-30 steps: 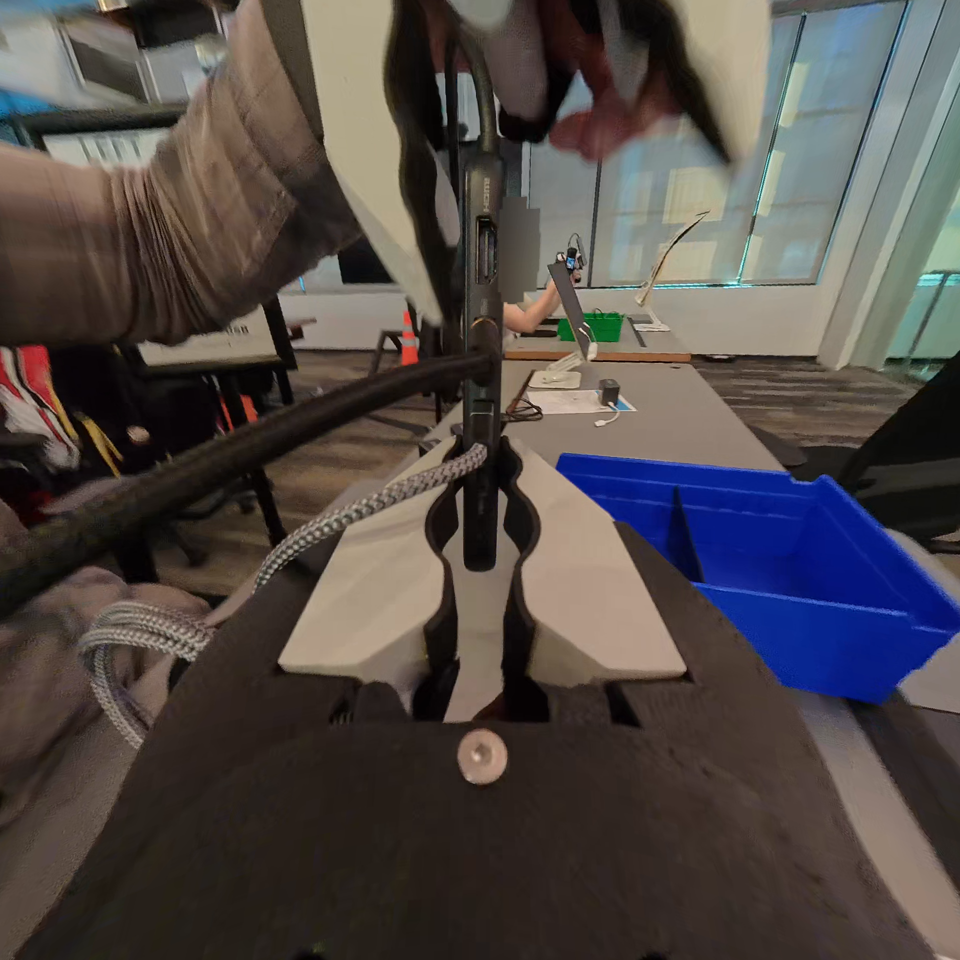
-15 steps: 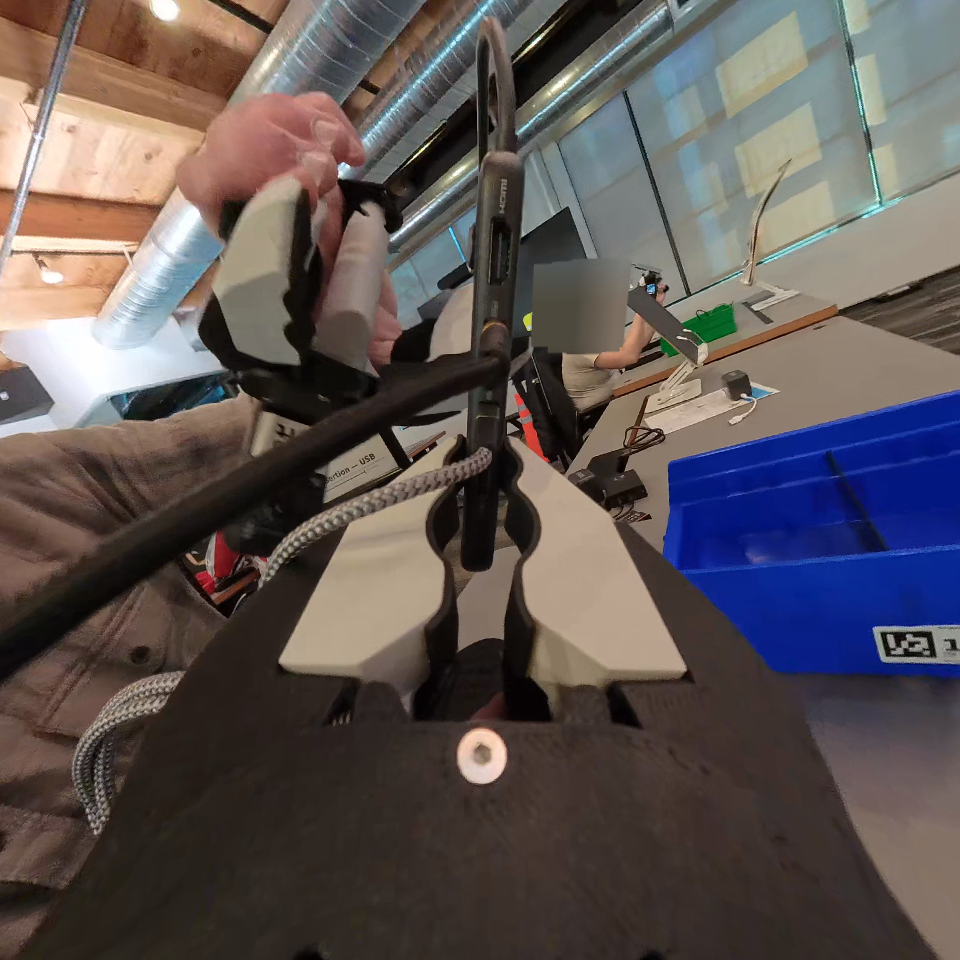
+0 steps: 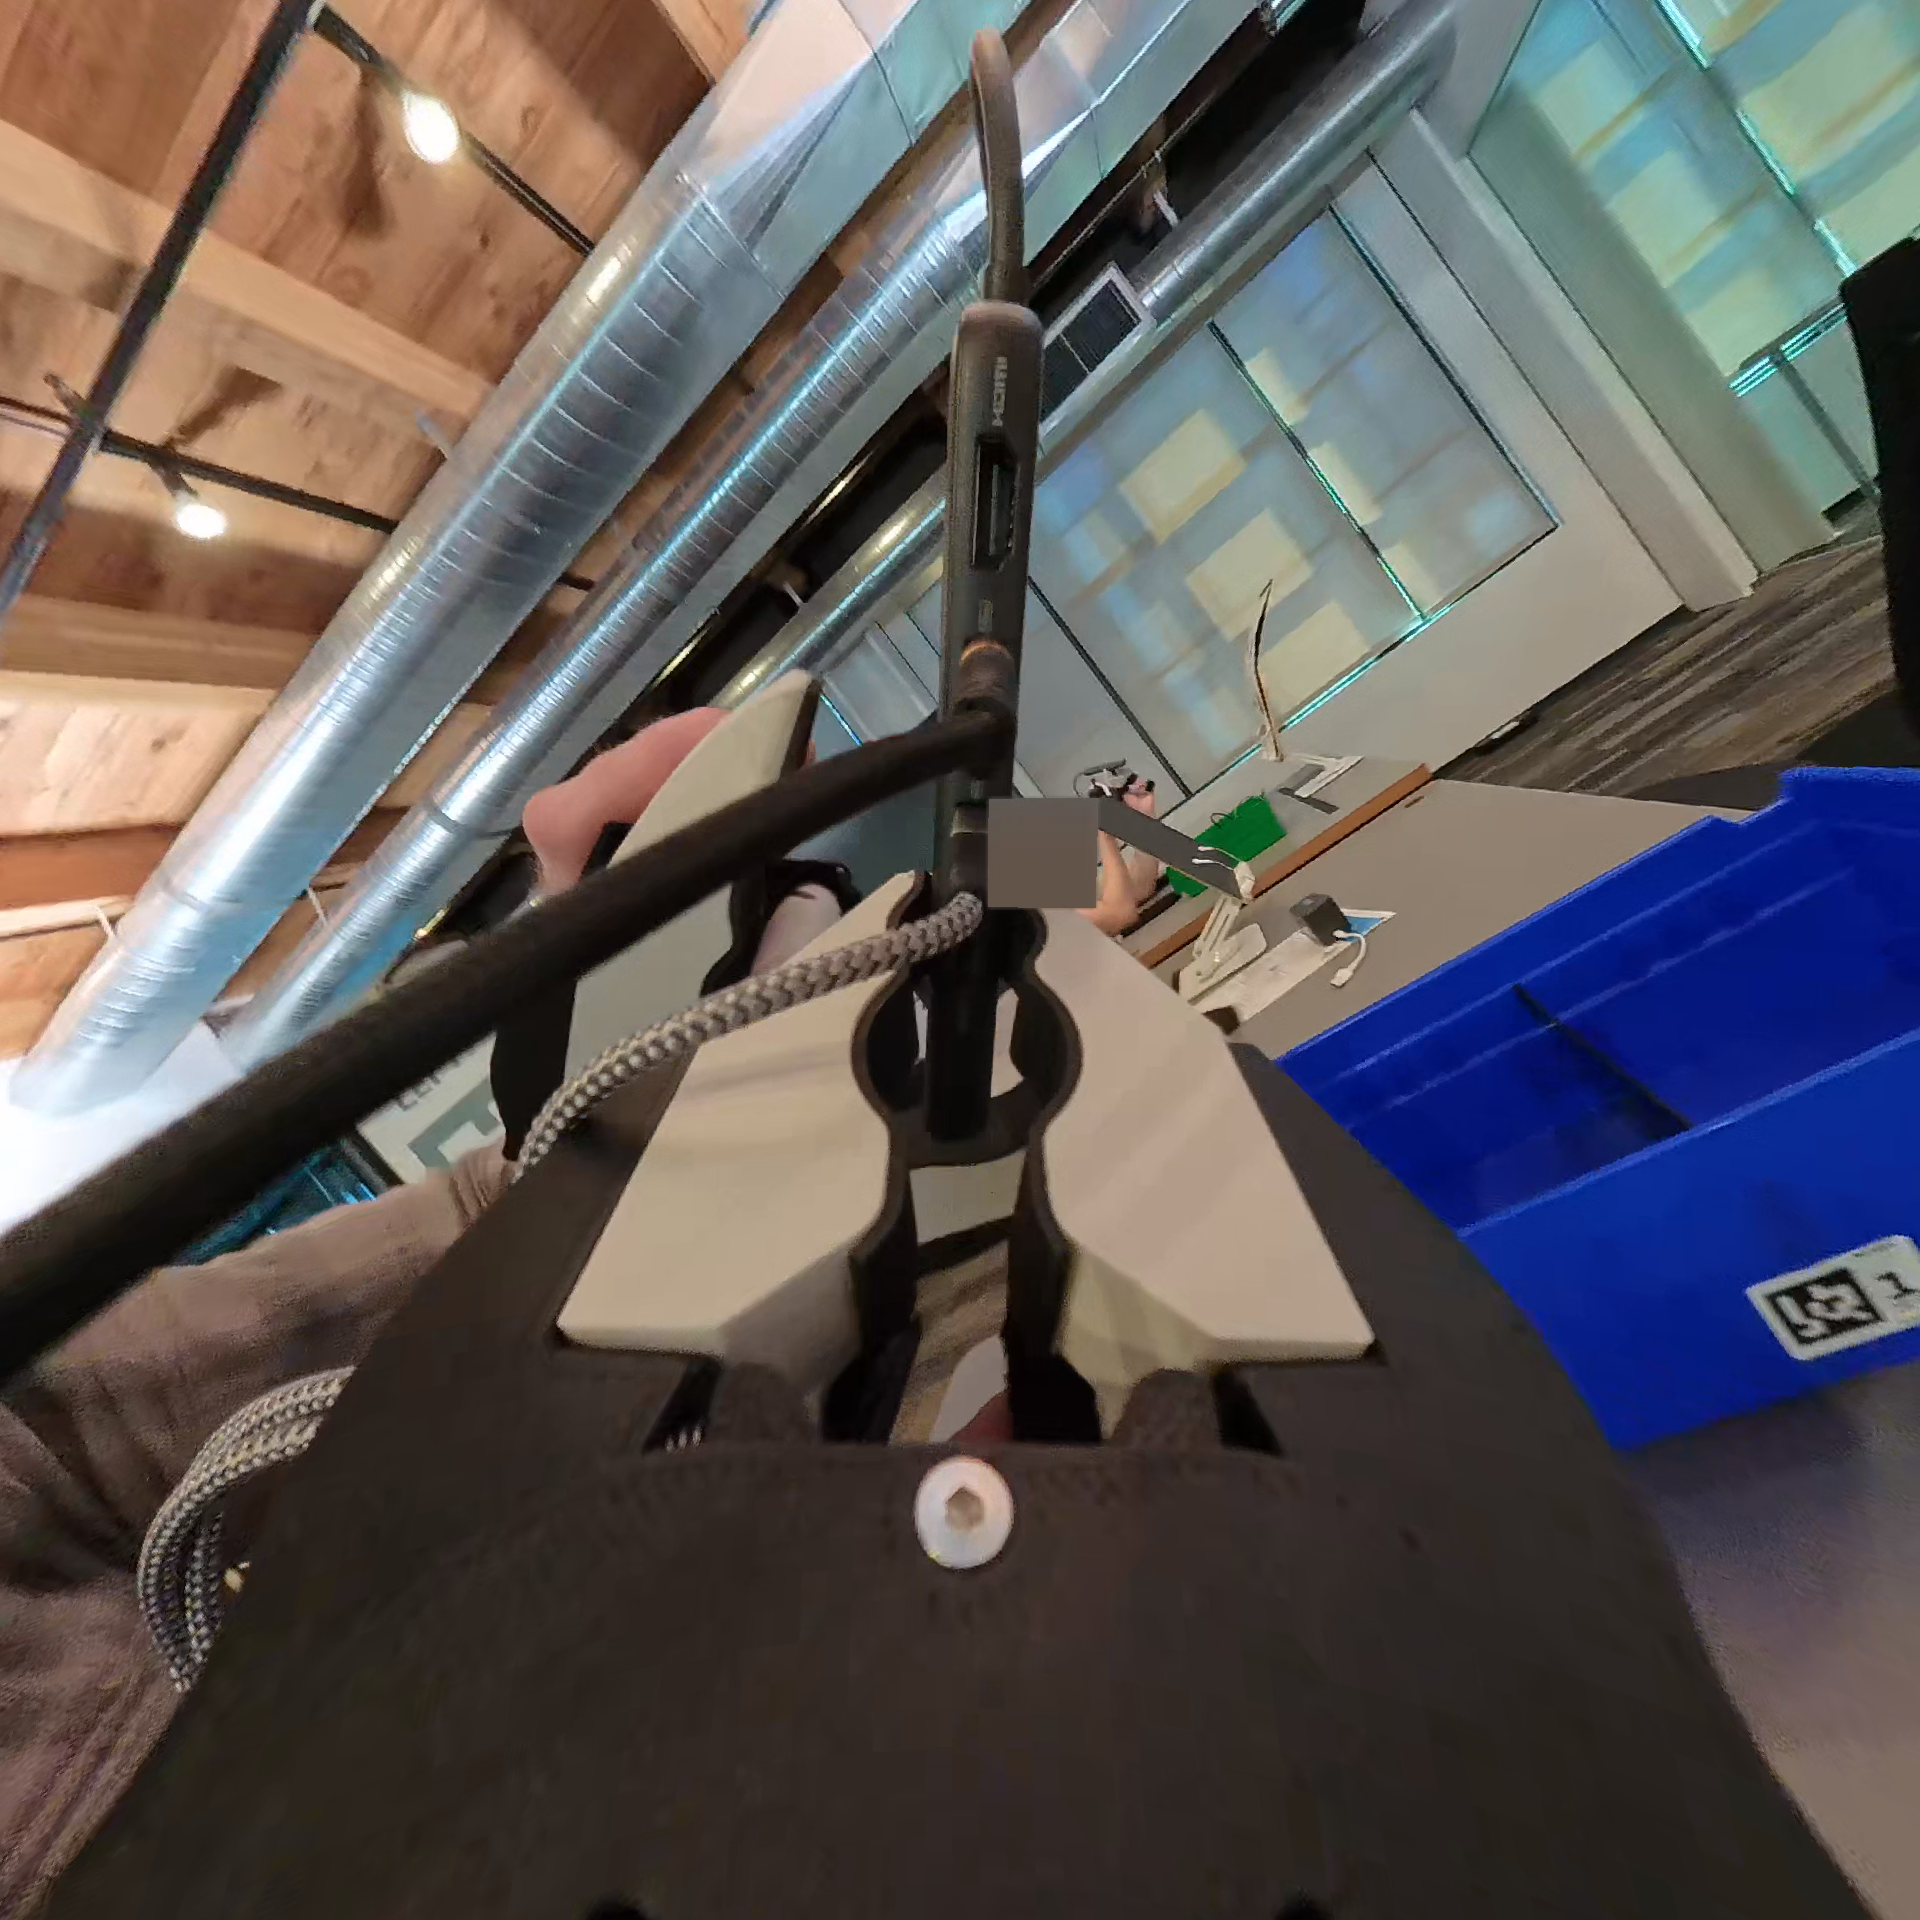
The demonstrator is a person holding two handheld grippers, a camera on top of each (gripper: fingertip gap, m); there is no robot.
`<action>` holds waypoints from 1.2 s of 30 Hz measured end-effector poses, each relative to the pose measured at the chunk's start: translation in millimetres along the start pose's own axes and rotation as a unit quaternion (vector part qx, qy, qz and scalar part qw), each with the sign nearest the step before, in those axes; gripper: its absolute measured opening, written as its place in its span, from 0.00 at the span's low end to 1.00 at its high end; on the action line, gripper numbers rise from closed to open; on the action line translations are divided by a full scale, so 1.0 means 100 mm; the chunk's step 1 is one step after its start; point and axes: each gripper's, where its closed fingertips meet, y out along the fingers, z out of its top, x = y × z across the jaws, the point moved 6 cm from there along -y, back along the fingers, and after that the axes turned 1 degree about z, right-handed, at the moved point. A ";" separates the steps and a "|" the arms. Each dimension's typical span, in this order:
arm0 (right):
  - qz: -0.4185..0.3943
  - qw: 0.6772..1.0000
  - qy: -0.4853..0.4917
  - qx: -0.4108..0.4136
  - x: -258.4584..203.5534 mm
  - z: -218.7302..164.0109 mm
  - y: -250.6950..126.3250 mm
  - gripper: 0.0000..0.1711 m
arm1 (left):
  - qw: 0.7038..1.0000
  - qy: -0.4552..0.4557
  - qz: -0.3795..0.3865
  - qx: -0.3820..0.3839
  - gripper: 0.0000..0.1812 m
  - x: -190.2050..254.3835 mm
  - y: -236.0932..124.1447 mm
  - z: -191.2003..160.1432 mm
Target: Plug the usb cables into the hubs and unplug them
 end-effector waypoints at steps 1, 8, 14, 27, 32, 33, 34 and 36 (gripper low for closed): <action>0.004 1.000 0.005 0.001 -0.02 -0.03 0.02 0.06 | 1.000 -0.008 0.009 -0.017 0.51 0.00 0.03 0.01; -0.007 0.999 0.010 0.030 -0.12 0.00 0.05 0.06 | 0.993 -0.055 0.100 -0.039 0.30 -0.06 0.05 -0.05; -0.018 0.999 0.007 0.038 -0.11 0.03 0.03 0.06 | 0.989 -0.073 0.127 -0.027 0.23 -0.06 0.07 -0.06; -0.028 0.999 0.004 0.020 -0.08 0.09 -0.01 0.05 | 0.990 -0.069 0.121 -0.019 0.23 -0.07 0.13 -0.04; -0.038 0.998 0.003 0.055 -0.08 0.09 0.00 0.06 | 0.987 -0.092 0.126 -0.031 0.23 -0.06 0.15 -0.04; -0.032 0.998 0.009 0.059 -0.07 0.08 0.00 0.06 | 0.987 -0.098 0.126 -0.030 0.23 -0.06 0.15 -0.05; -0.023 0.998 0.015 0.059 -0.07 0.09 0.00 0.06 | 0.986 -0.108 0.126 -0.029 0.22 -0.05 0.15 -0.06; -0.012 0.997 0.015 0.069 -0.07 0.09 -0.01 0.07 | 0.982 -0.144 0.121 -0.030 0.22 -0.05 0.15 -0.07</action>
